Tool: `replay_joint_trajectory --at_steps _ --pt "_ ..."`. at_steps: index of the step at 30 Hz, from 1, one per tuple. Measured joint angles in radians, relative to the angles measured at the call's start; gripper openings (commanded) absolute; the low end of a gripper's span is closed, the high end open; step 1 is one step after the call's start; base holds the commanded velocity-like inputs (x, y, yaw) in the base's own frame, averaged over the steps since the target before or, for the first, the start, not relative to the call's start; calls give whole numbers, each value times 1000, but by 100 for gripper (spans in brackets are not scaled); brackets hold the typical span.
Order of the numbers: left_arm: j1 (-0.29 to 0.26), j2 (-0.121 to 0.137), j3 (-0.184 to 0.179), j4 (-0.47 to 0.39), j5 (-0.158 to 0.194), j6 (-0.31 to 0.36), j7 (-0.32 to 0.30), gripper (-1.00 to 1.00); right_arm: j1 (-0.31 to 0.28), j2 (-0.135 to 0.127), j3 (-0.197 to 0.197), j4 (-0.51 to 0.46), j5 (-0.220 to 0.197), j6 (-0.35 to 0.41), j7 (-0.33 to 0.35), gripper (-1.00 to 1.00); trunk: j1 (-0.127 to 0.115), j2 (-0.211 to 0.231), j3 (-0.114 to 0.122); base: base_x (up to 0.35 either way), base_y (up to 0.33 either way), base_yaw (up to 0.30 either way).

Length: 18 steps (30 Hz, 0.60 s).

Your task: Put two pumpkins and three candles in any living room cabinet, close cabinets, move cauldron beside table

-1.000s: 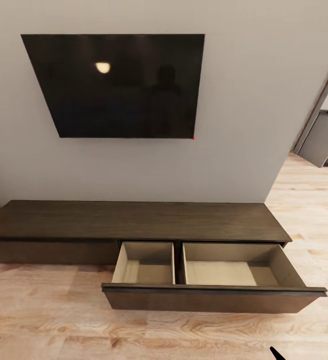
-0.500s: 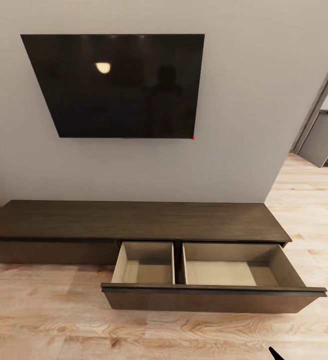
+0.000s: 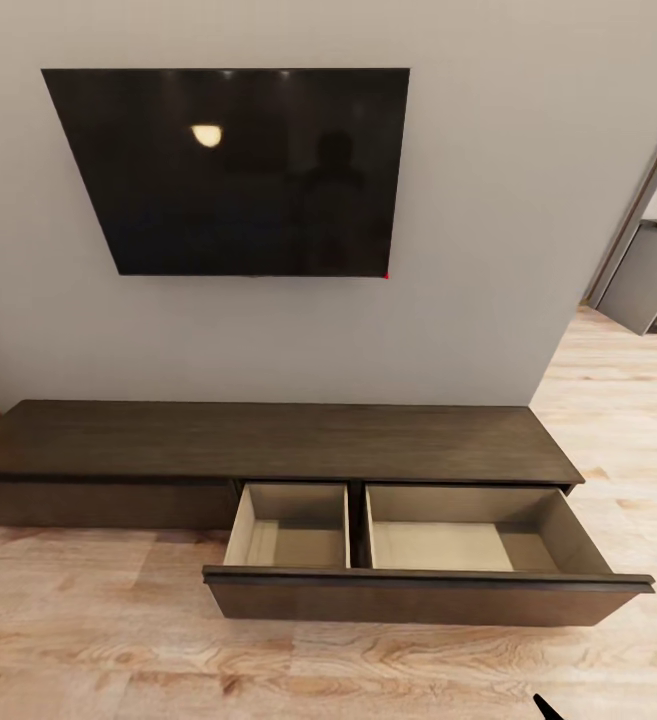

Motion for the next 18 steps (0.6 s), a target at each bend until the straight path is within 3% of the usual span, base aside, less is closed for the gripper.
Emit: replay_joint_trajectory --at_steps 10,18 --pt "0 -2 1 -10 4 5 0 100 0 0 0 0 0 0 0 100 0 0 0 -10 0 0" --pt "0 -7 1 -17 10 22 10 100 0 0 1 -1 1 0 2 100 -31 56 25 0 0 1"
